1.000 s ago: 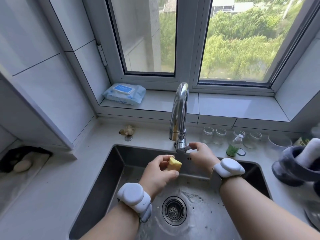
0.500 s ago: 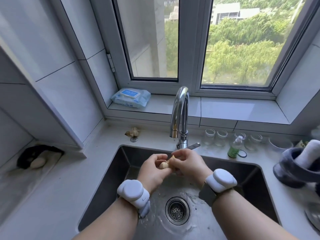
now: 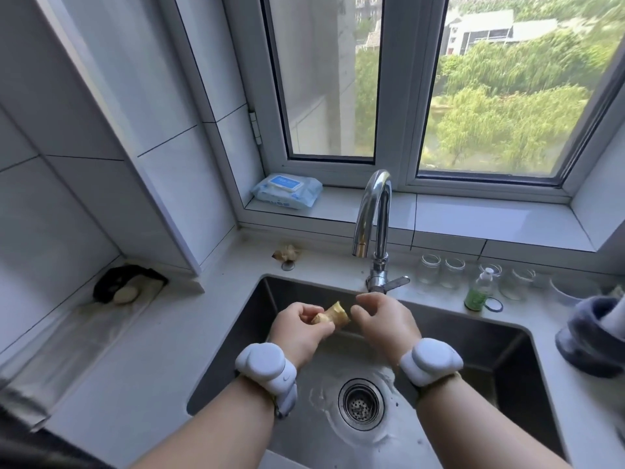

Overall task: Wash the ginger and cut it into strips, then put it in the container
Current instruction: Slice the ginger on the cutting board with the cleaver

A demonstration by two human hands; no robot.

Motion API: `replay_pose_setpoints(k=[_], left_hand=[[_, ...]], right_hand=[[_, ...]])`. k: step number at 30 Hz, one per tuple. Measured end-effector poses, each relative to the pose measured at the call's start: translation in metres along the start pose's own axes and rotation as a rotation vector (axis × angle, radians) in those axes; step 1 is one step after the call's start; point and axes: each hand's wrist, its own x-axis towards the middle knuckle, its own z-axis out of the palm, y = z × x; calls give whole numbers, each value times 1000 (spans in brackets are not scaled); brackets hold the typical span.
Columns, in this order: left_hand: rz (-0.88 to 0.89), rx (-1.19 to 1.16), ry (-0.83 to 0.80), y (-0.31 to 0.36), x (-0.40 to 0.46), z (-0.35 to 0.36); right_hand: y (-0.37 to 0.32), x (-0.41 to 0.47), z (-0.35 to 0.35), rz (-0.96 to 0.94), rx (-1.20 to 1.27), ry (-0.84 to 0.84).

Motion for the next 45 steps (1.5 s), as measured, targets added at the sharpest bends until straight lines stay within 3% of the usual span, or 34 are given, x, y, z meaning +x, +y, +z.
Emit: replay_pose_setpoints(k=[6, 11, 16, 24, 36, 45], left_hand=[[-77, -108, 13, -16, -12, -21], [-118, -176, 58, -36, -26, -57], [-158, -165, 147, -67, -47, -109], [-204, -245, 250, -123, -95, -196], [-264, -313, 458, -203, -194, -307], [-355, -358, 723, -262, -321, -410]], right_hand=[[-10, -10, 17, 58, 41, 53], [-36, -25, 54, 47, -175, -145], [-83, -60, 106, -4, 181, -316], [-132, -122, 189, -101, 188, -443], [-193, -235, 306, -291, 22, -584], [-245, -362, 411, -556, -108, -809]])
